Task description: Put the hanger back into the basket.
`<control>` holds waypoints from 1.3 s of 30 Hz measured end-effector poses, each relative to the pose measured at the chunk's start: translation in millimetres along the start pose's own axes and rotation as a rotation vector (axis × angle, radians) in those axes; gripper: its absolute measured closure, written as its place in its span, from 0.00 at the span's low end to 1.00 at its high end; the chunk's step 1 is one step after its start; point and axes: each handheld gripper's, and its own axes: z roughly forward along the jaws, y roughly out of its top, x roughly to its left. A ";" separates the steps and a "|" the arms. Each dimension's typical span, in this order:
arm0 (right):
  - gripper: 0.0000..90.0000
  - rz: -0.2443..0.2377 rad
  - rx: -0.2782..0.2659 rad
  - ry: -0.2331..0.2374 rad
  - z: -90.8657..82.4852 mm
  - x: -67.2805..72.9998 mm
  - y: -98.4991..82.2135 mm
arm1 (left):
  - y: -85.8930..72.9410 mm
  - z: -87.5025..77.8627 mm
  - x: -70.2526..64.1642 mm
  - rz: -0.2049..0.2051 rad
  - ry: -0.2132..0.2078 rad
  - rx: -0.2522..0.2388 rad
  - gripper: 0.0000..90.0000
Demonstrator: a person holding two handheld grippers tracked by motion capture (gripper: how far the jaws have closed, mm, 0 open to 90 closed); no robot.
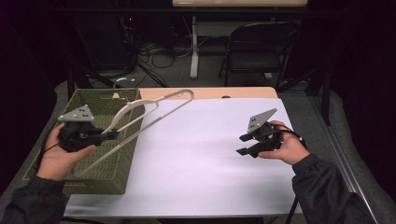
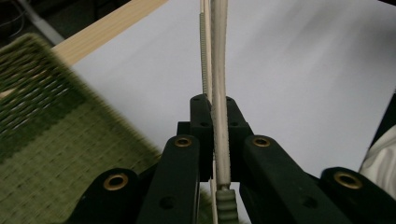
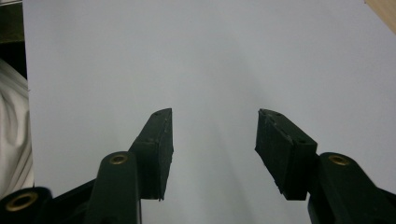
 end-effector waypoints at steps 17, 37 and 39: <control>0.52 0.034 0.012 -0.022 4.6 -4.8 -8.5 | -57.4 -53.1 72.0 -0.095 0.116 -0.014 0.97; 0.52 0.032 0.032 -0.006 18.0 -2.9 -10.4 | -88.4 -30.5 103.7 -0.169 0.152 0.051 0.97; 0.52 0.034 0.060 -0.004 16.6 -2.4 -10.3 | -90.4 -24.1 105.2 -0.172 0.149 0.066 0.97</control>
